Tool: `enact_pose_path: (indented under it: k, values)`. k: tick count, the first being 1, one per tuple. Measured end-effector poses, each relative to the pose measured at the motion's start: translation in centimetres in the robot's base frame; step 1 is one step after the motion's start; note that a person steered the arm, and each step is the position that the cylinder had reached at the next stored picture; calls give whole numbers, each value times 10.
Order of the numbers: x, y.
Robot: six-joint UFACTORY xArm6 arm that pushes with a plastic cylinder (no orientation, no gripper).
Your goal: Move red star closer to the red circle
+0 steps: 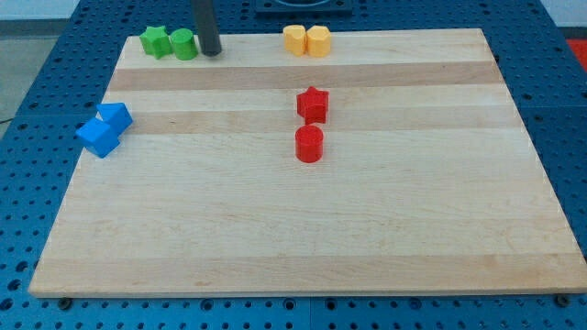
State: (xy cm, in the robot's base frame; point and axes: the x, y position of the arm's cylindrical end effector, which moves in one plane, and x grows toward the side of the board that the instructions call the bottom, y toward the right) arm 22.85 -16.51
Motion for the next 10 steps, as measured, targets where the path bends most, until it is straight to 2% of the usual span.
enact_pose_path:
  k: [1,2,3,5,6,8,9,10]
  values:
    - [0,-34]
    - [5,-32]
    - [28,14]
    - [105,143]
    - [131,180]
    - [124,201]
    - [157,221]
    - [173,210]
